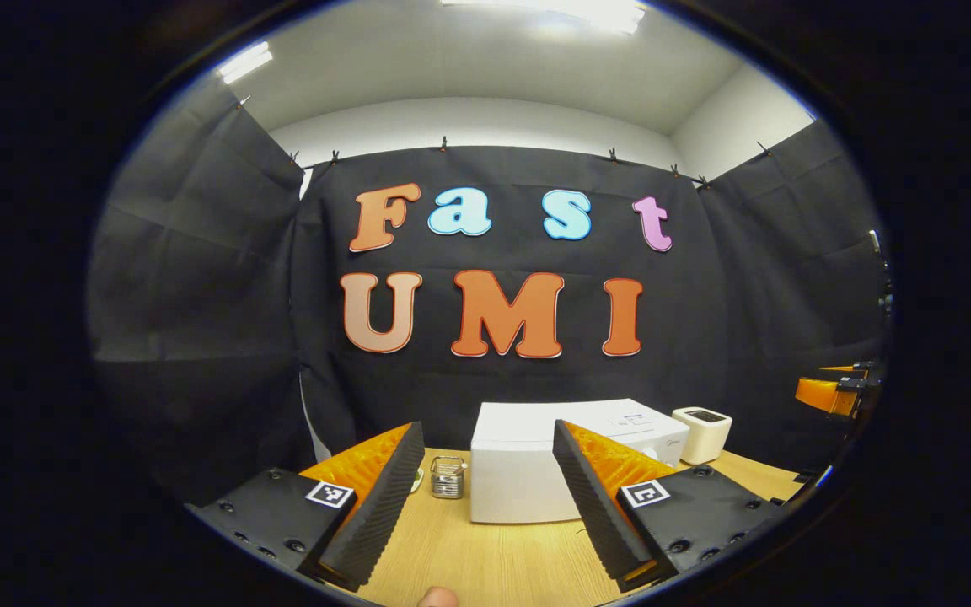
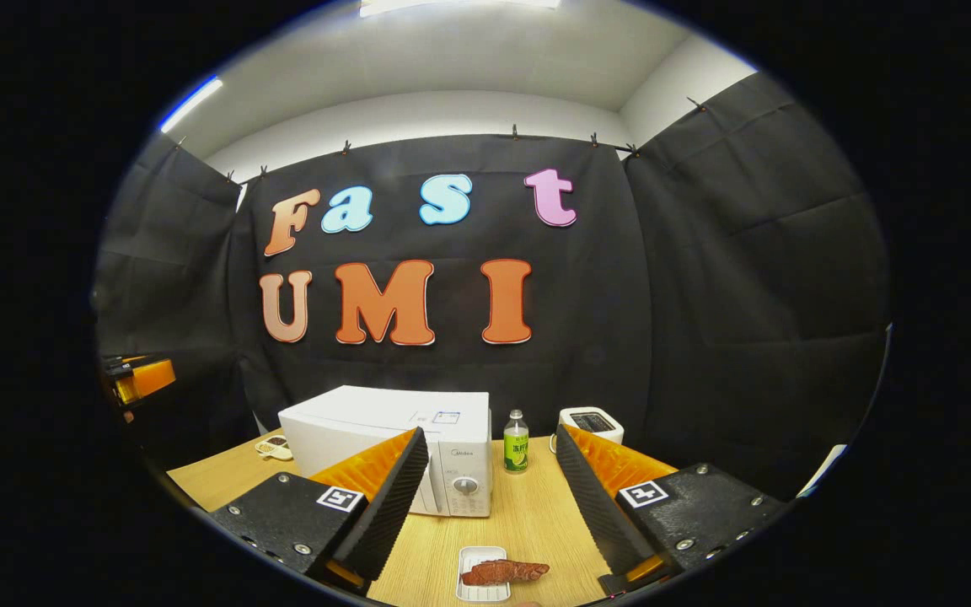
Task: Open the microwave oven with the left hand, put the food in, and close the microwave oven.
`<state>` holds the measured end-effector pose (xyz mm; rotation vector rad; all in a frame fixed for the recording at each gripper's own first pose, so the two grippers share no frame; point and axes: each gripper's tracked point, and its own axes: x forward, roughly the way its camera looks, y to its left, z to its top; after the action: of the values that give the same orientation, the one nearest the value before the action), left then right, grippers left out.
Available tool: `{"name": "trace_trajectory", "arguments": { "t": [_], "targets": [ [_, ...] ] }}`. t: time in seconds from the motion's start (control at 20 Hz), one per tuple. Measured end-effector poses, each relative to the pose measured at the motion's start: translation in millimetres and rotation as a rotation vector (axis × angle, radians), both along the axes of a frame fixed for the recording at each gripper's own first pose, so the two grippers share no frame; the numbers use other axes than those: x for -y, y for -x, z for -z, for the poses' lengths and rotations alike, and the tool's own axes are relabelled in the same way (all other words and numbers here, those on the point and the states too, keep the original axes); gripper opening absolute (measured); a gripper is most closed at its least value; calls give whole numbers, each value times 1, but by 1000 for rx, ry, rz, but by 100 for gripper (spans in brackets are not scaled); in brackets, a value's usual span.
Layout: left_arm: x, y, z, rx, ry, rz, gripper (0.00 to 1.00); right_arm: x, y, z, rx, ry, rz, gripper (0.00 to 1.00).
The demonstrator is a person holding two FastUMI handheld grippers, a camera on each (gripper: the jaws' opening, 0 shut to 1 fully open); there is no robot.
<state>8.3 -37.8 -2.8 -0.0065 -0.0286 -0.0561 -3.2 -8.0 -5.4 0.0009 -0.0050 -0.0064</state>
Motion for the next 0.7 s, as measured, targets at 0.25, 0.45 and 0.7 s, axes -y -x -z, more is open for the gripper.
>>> {"name": "trace_trajectory", "arguments": {
  "t": [0.25, 0.45, 0.7],
  "targets": [
    [41, -11, 19, -22, 15, 51, 98, 5, 0, 2, -2, -7, 4, 94],
    [90, -26, 41, -14, 12, 117, 97, 16, -1, 8, -10, -17, 21, 94],
    [156, -47, 81, -39, 21, 213, 99, 39, -2, 16, -29, -10, 46, 94]
  ]
}}
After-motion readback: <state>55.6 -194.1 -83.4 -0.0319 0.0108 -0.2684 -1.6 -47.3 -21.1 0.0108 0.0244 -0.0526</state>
